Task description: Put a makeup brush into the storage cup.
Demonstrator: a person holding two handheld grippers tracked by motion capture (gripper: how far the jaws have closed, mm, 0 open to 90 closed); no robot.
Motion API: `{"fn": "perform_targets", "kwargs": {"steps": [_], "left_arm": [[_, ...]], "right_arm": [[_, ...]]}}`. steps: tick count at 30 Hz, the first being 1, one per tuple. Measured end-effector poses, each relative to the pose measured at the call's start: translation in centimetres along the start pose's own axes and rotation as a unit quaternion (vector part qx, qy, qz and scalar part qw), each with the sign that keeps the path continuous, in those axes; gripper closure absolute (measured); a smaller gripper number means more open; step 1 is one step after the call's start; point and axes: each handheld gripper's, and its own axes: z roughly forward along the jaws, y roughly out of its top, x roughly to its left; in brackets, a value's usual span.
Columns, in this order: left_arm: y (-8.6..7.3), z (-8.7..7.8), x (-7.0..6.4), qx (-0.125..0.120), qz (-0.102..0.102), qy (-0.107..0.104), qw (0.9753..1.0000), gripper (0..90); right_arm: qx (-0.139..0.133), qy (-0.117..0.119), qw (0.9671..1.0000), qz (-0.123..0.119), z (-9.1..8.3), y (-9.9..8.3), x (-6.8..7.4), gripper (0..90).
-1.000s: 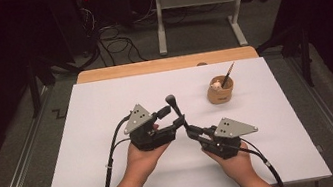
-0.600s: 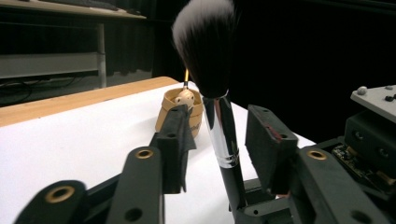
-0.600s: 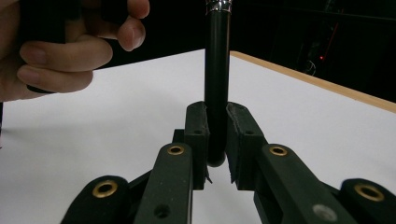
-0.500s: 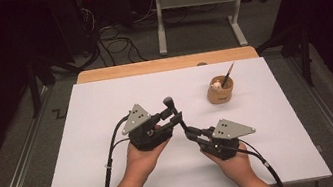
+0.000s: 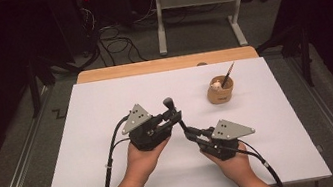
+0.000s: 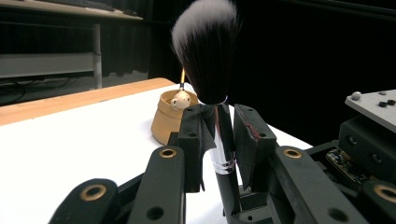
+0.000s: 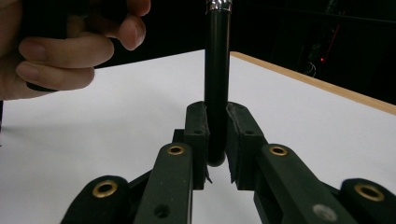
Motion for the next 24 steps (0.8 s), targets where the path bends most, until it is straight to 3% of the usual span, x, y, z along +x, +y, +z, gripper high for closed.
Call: {"fn": "perform_targets", "kwargs": {"steps": [14, 24], "left_arm": [[-0.12, 0.06, -0.49, -0.008, 0.008, -0.014, 0.9998, 77.2], [-0.26, -0.11, -0.68, 0.004, 0.028, -0.006, 0.9996, 77.8]], "right_arm": [[-0.005, 0.002, 1.0000, -0.007, 0.24, -0.12, 0.02, 79.5], [-0.002, 0.011, 0.9999, -0.003, 0.24, -0.11, 0.03, 61.4]]}}
